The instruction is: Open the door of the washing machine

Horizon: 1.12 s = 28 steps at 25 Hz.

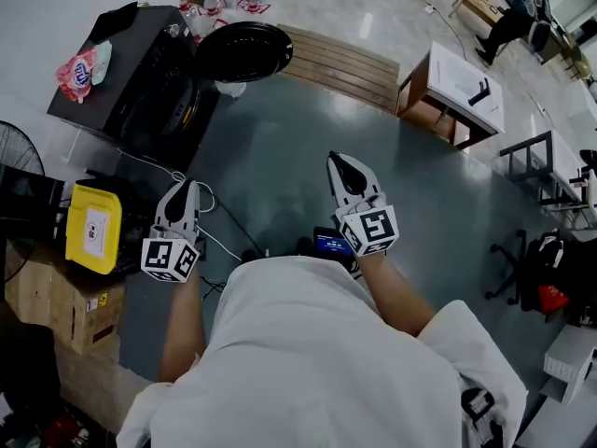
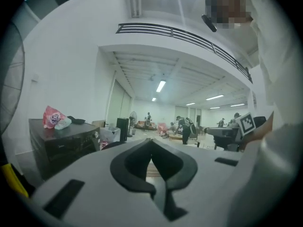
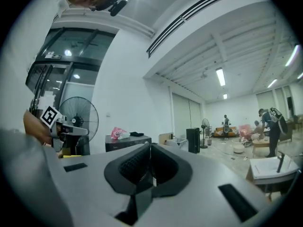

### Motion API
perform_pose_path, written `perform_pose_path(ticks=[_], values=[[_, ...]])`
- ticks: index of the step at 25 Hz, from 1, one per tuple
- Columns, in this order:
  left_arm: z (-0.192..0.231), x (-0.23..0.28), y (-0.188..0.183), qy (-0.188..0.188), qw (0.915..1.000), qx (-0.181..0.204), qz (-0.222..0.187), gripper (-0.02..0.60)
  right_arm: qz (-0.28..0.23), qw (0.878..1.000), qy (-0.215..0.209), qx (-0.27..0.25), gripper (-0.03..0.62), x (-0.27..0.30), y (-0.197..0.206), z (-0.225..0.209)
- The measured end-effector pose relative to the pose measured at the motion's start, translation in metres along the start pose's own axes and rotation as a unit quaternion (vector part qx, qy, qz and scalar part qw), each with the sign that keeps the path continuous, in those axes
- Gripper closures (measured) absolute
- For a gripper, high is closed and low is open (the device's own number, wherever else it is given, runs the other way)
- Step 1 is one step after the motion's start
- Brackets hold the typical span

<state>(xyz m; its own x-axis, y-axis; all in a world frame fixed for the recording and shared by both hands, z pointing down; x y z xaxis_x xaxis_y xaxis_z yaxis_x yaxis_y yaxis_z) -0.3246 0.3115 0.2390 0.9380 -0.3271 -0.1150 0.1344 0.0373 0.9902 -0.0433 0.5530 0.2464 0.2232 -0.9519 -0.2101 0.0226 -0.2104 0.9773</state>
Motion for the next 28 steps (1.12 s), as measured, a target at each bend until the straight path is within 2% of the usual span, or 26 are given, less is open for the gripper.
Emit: perform_pose_path(ticks=[2,6,9,13,18,28], values=[[0.01,-0.005,0.0,0.011,0.9999,0.003,0.002,0.572,0.004,1.0,-0.003,-0.005,0.56,0.008,-0.001,0.012],[0.038,-0.014,0.001,-0.009,0.9999,-0.008,-0.005,0.572,0.006,1.0,-0.002,-0.011,0.56,0.026,0.001,0.028],[0.047,-0.023,-0.004,-0.009,0.9999,-0.007,-0.009,0.572,0.009,1.0,-0.002,-0.01,0.56,0.032,0.002,0.037],[0.057,-0.031,-0.004,-0.018,0.9994,-0.027,-0.013,0.572,0.01,1.0,0.0,-0.004,0.56,0.036,0.005,0.044],[0.062,-0.036,0.009,-0.02,0.9995,-0.024,0.007,0.572,0.015,1.0,0.001,-0.003,0.56,0.037,0.012,0.054],[0.055,-0.037,0.008,-0.006,0.9996,-0.026,0.01,0.572,0.017,1.0,0.007,0.001,0.563,0.035,0.014,0.053]])
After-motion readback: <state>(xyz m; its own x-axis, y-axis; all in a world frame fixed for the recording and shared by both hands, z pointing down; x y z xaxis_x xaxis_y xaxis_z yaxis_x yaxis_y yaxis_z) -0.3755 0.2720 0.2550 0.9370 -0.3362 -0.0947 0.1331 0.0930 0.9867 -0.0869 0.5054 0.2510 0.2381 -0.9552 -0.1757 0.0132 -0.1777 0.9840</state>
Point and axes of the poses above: the fingertips, and each gripper's own axes: x forward along the fingers, z to its left, y out of its underside, the point moved 9 cm from there along -x, backward along the fingers, and after that the axes turned 13 degrees about -z, right-handed, at the moved point
